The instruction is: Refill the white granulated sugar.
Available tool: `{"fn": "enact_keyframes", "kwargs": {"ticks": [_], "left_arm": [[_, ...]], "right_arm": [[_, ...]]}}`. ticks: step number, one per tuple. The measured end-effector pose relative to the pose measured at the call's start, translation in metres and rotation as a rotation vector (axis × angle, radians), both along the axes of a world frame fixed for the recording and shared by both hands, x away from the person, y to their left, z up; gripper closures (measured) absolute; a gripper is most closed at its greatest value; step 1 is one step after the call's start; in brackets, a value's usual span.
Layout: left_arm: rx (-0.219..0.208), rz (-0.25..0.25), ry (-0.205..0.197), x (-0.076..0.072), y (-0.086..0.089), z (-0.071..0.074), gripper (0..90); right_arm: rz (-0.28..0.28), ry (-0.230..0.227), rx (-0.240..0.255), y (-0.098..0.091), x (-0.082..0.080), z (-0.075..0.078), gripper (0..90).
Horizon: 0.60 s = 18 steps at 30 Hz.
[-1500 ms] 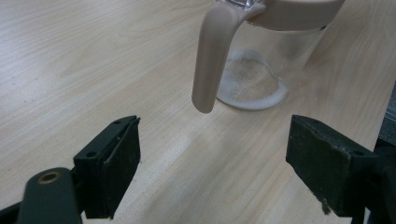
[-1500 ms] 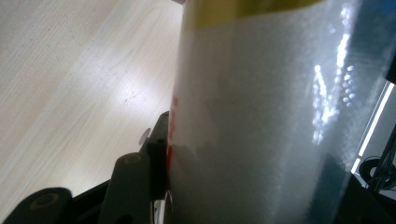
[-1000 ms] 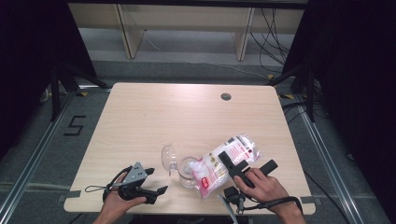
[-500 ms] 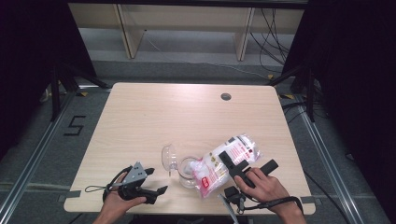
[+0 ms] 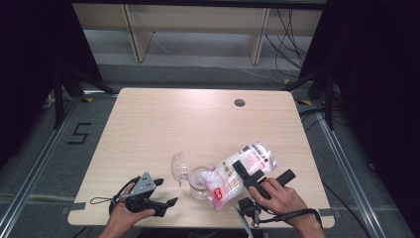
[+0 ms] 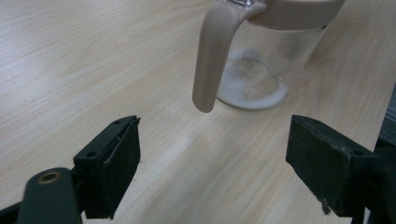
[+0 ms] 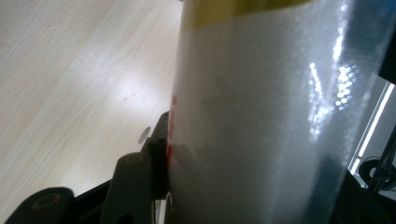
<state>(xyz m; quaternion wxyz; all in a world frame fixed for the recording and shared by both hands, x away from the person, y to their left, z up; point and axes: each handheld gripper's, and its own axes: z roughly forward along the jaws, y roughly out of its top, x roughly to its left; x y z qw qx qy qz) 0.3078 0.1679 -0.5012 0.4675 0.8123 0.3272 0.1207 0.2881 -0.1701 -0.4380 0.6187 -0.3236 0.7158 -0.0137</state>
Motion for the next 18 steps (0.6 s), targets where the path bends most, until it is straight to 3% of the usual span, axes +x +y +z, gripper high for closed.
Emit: {"fn": "enact_keyframes", "kwargs": {"ticks": [18], "left_arm": [[0.001,-0.001,-0.001,0.0,0.0002,0.0001,17.4]], "right_arm": [[0.0,0.005,0.0,-0.0006,0.0005,0.0001,55.5]]}}
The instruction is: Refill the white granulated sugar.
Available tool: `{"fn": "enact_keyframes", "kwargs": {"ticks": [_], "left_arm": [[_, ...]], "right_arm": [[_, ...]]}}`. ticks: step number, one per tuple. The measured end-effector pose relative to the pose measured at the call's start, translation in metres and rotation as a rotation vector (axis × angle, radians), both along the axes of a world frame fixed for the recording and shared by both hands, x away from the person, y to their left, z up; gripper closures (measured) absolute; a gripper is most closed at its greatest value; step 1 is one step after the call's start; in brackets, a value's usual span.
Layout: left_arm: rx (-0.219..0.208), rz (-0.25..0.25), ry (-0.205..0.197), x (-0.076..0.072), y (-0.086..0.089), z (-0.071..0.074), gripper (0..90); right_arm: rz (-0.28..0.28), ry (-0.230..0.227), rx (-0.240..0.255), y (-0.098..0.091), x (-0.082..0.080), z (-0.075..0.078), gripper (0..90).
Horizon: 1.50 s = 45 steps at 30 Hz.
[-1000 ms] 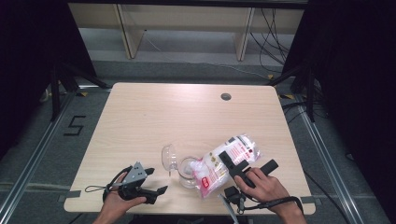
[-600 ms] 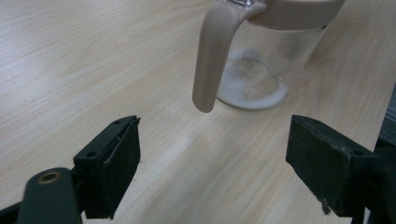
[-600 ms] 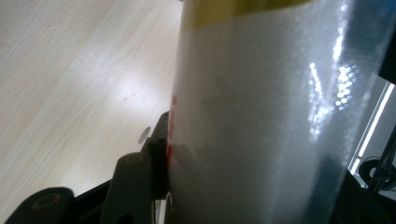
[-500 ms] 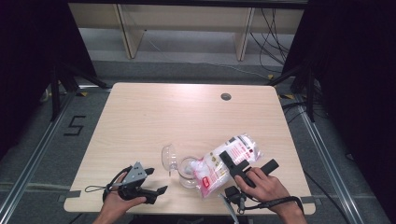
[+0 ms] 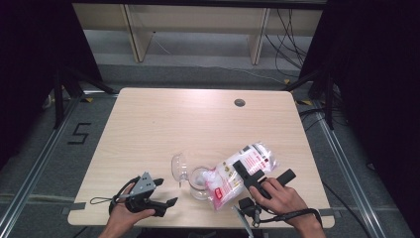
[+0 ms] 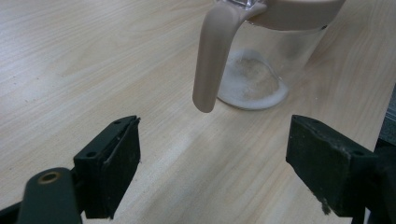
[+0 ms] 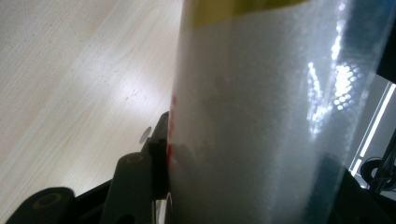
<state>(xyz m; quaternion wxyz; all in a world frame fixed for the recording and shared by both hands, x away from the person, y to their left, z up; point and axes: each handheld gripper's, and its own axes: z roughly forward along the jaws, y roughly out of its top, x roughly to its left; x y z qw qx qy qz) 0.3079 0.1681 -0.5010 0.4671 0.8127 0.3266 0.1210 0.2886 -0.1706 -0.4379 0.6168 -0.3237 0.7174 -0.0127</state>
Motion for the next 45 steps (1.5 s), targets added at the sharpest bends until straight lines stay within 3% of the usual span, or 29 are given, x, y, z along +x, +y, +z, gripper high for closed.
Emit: {"fn": "enact_keyframes", "kwargs": {"ticks": [32,33,45], "left_arm": [[0.0,0.001,0.001,0.0,-0.0001,-0.0002,17.4],[0.02,-0.003,-0.001,0.0001,0.0009,0.0004,17.4],[0.027,-0.007,-0.008,0.0003,0.0007,0.0006,17.4]], "right_arm": [[0.0,-0.002,0.0,-0.0008,-0.0007,0.0014,57.2],[0.001,-0.003,0.002,-0.0009,-0.0007,0.0014,57.3],[0.001,-0.003,0.001,-0.0016,-0.0006,0.0023,57.7]]}}
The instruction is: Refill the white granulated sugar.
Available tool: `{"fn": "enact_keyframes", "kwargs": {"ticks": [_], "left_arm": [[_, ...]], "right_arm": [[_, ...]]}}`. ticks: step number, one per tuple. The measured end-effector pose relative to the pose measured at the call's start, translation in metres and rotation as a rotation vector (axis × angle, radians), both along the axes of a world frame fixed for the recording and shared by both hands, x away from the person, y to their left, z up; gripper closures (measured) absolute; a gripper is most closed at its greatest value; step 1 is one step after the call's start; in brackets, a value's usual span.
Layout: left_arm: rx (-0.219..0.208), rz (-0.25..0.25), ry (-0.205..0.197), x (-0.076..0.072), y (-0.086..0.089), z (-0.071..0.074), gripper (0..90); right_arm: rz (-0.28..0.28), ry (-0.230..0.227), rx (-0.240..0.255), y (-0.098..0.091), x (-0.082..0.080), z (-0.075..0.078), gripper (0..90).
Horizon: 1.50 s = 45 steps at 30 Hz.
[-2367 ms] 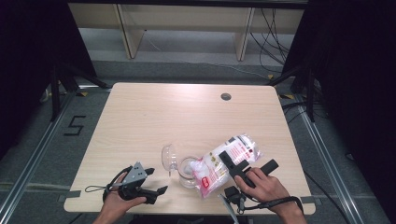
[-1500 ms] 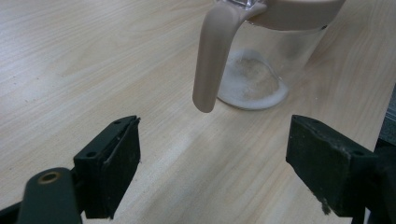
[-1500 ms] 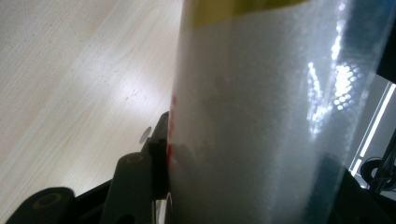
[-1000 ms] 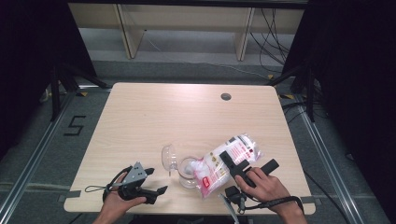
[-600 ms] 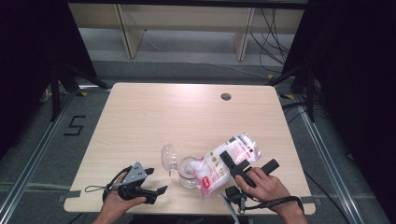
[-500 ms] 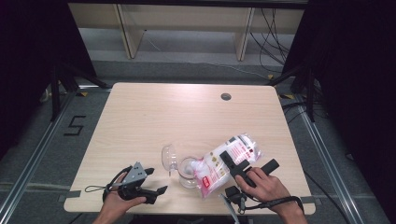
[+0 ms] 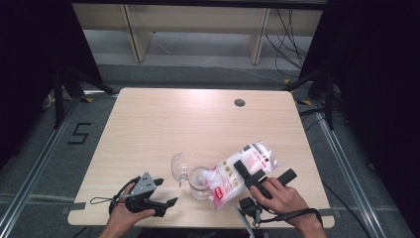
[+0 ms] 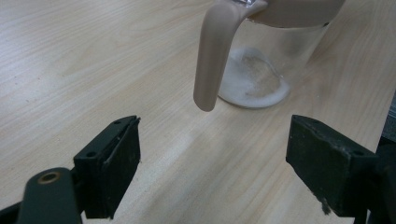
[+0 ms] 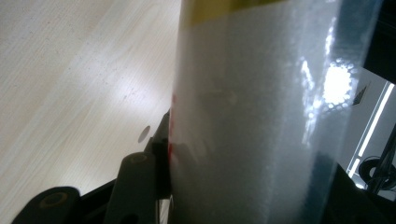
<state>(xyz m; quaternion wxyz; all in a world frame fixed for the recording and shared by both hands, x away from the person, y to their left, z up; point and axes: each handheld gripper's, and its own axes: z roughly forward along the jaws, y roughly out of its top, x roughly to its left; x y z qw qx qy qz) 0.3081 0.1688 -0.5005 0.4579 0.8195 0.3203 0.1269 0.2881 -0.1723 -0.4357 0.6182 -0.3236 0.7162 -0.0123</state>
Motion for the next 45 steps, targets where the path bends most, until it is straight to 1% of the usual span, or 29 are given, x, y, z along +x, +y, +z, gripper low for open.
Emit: {"fn": "enact_keyframes", "kwargs": {"ticks": [3,10,21,22,23,28,30,34,36,39,40,45], "left_arm": [[-0.011,0.007,0.004,-0.0005,-0.0006,-0.0003,17.4],[-0.01,0.005,0.003,-0.0005,-0.0005,-0.0001,17.4],[-0.01,0.005,0.003,-0.0005,-0.0005,0.0,17.4],[-0.001,0.001,0.003,-0.0003,0.0002,0.0003,17.4],[-0.013,0.006,0.003,-0.0005,-0.0006,-0.0001,17.4],[-0.01,0.005,0.004,-0.0006,-0.0006,0.0,17.4],[0.0,0.0,0.003,-0.0003,0.0002,0.0003,17.4],[-0.007,0.004,0.003,-0.0005,-0.0003,0.0001,17.4],[0.0,0.0,0.002,-0.0004,0.0001,0.0004,17.4],[-0.01,0.005,0.003,-0.0006,-0.0006,0.0,17.4],[0.0,-0.001,0.002,-0.0003,0.0002,0.0004,17.4],[-0.003,0.001,0.002,-0.0004,0.0002,0.0004,17.4]], "right_arm": [[0.001,-0.002,0.001,-0.0001,-0.0002,0.0,57.7],[0.0,-0.004,-0.007,-0.0003,0.0,0.0,57.9],[0.001,-0.004,-0.005,-0.0008,0.0,0.0,58.0],[0.001,-0.003,-0.006,-0.0007,-0.0001,0.0001,58.1],[0.0,-0.003,-0.006,-0.0006,-0.0001,0.0002,58.0],[0.002,-0.003,-0.003,-0.0009,-0.0003,0.0004,58.1],[0.0,-0.001,-0.005,-0.0009,-0.0002,0.0006,58.2],[0.001,-0.001,-0.002,-0.0014,-0.0001,0.0007,58.2],[0.001,-0.003,-0.004,-0.0014,-0.0002,0.0006,58.2],[0.001,-0.001,-0.005,-0.0014,-0.0002,0.0007,58.3],[0.001,0.0,-0.006,-0.0013,-0.0002,0.0007,58.4],[0.001,0.001,-0.007,-0.0013,-0.0004,0.0007,58.5]]}}
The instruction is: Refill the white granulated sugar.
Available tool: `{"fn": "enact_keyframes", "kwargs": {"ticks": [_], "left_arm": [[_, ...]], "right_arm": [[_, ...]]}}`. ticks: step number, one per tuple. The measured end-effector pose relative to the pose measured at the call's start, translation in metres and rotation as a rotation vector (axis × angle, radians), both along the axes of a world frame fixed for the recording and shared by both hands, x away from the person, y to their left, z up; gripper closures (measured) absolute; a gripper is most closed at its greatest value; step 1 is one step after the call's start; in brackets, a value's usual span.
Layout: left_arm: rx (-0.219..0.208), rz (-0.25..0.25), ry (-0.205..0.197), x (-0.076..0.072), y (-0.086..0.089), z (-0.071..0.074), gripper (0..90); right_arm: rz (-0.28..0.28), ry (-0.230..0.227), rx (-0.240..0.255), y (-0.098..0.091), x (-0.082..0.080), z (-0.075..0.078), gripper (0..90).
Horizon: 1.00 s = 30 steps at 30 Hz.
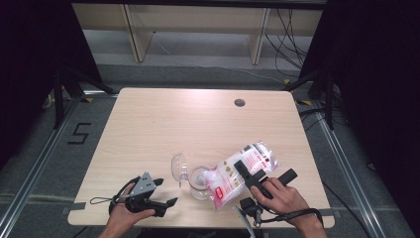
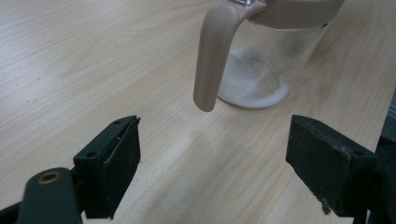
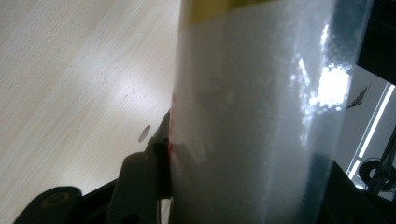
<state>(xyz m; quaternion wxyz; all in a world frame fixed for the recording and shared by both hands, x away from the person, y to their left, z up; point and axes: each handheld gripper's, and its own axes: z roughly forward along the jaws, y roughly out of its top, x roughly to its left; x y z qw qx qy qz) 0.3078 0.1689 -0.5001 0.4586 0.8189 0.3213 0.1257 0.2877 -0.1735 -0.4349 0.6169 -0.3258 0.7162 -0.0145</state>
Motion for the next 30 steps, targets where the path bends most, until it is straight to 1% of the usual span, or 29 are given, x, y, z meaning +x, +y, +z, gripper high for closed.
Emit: {"fn": "enact_keyframes", "kwargs": {"ticks": [2,3,4,6,7,8,12,14,24,28,29,30], "left_arm": [[-0.001,0.001,0.0,0.0,-0.0001,-0.0001,17.4],[-0.003,0.002,0.001,0.0,-0.0003,-0.0002,17.4],[-0.008,0.004,0.001,-0.0001,-0.0007,-0.0005,17.4],[-0.003,0.002,0.001,-0.0001,-0.0004,-0.0002,17.4],[-0.003,0.002,0.0,0.0,-0.0003,-0.0002,17.4],[-0.01,0.005,0.001,-0.0002,-0.0008,-0.0004,17.4],[-0.012,0.004,-0.002,-0.0001,-0.001,-0.0009,17.4],[-0.006,0.004,0.001,0.0,-0.0008,-0.0004,17.4],[-0.007,0.004,0.001,-0.0001,-0.0007,-0.0004,17.4],[0.001,0.001,0.0,0.0001,0.0,0.0,17.4],[-0.001,0.002,0.0,0.0,-0.0001,-0.0001,17.4],[-0.001,0.002,0.0,0.0,-0.0001,-0.0001,17.4]], "right_arm": [[0.0,-0.002,0.003,-0.0001,-0.0001,0.0003,58.6],[0.013,-0.004,-0.011,0.0008,0.0005,0.0013,58.6],[0.011,-0.006,-0.008,0.0005,0.0003,0.0013,58.6],[0.01,-0.007,-0.007,0.0004,0.0003,0.0018,58.7],[-0.002,-0.005,0.004,-0.0007,-0.0004,0.0014,58.7],[0.001,-0.006,0.003,-0.0007,-0.0003,0.0017,58.7],[0.001,-0.005,0.001,-0.001,-0.0003,0.0021,58.9],[0.0,-0.007,0.0,-0.001,-0.0003,0.0022,59.0],[0.0,-0.006,-0.003,-0.0007,-0.0005,0.0027,59.5],[-0.001,-0.006,-0.004,-0.0007,-0.0004,0.003,59.8],[-0.001,-0.004,0.002,-0.0011,-0.0005,0.0027,59.9],[0.011,-0.007,-0.012,-0.0001,0.0002,0.0037,59.9]]}}
